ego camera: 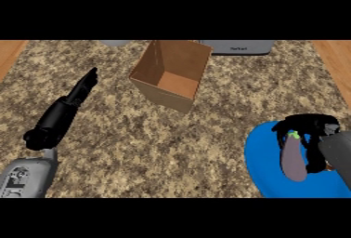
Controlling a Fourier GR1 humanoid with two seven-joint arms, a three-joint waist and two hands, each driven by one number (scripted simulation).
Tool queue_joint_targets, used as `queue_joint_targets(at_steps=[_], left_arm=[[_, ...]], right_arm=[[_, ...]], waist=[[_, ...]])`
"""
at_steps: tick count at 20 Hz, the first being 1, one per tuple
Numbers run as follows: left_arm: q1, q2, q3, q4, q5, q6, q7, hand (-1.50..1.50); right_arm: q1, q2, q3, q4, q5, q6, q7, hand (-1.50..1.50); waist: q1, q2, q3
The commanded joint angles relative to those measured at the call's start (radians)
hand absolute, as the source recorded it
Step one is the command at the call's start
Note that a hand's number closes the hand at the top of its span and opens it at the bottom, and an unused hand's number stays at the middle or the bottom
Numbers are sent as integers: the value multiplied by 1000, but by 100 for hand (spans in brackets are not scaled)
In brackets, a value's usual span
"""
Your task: Pick the eggplant from the plate and place it in the cardboard box
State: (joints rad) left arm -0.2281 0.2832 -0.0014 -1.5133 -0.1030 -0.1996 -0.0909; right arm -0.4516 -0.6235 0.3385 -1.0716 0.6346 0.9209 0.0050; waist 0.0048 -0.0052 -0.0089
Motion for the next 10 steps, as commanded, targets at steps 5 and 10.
queue_joint_targets(at_steps=[5,10], left_arm=[[-29,-16,-39,-3,8,-37,1,0],[-56,-37,-68,9,-2,-41,-2,0]], right_arm=[[-176,479,171,-245,88,-278,83,150],[-292,616,317,-297,167,-525,167,150]], waist=[[102,2,11],[128,12,9]])
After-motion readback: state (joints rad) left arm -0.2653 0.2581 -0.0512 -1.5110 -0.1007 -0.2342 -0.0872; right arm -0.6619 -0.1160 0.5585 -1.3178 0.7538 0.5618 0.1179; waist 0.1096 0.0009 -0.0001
